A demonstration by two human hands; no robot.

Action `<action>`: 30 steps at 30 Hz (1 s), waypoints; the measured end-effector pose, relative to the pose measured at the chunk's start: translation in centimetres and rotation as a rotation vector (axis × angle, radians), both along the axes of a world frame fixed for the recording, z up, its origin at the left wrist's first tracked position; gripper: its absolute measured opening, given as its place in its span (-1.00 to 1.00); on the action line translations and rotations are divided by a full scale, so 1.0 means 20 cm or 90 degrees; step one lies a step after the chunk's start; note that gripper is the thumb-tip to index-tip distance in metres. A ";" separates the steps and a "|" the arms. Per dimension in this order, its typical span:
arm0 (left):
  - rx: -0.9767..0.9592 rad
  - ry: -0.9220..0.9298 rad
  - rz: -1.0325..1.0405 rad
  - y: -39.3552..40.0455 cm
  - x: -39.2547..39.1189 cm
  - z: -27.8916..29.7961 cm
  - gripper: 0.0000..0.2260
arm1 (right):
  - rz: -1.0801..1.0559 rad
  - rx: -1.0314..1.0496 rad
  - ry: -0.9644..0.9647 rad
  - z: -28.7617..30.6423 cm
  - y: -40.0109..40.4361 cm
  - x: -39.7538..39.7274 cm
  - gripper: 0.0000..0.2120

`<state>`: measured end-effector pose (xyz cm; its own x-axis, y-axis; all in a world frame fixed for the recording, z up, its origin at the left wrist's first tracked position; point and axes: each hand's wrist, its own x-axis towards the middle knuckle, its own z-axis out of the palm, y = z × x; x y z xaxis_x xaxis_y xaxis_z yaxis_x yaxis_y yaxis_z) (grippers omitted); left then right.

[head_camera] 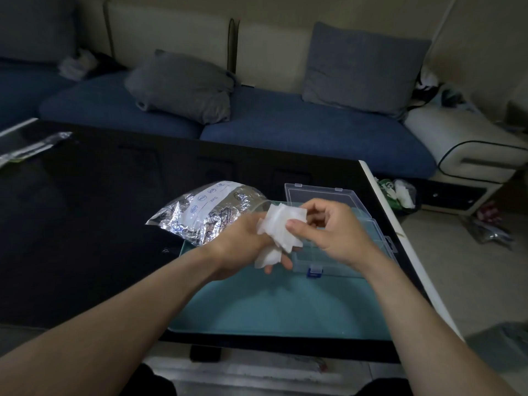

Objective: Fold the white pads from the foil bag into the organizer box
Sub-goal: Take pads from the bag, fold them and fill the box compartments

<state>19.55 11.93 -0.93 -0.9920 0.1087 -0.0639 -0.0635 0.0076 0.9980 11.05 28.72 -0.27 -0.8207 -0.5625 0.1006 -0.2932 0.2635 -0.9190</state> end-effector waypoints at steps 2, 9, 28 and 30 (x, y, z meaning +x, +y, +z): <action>-0.007 0.001 -0.051 -0.01 0.01 0.00 -0.85 | -0.025 0.039 0.061 -0.02 -0.01 -0.01 -0.83; 0.149 -0.127 -0.138 -0.03 0.00 0.00 -0.69 | -0.012 0.024 0.056 -0.02 0.00 -0.02 -0.91; 0.329 -0.228 -0.094 0.01 -0.05 0.03 -0.31 | 0.008 0.068 -0.001 -0.01 -0.07 0.05 -0.67; 0.322 -0.222 -0.105 0.00 -0.06 0.02 -0.29 | 0.027 0.093 0.050 0.00 -0.08 0.05 -0.64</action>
<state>18.29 11.92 -0.56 -0.8898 0.3600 -0.2804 -0.4233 -0.4217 0.8018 12.11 27.20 -0.25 -0.7892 -0.6092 0.0781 -0.3761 0.3787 -0.8457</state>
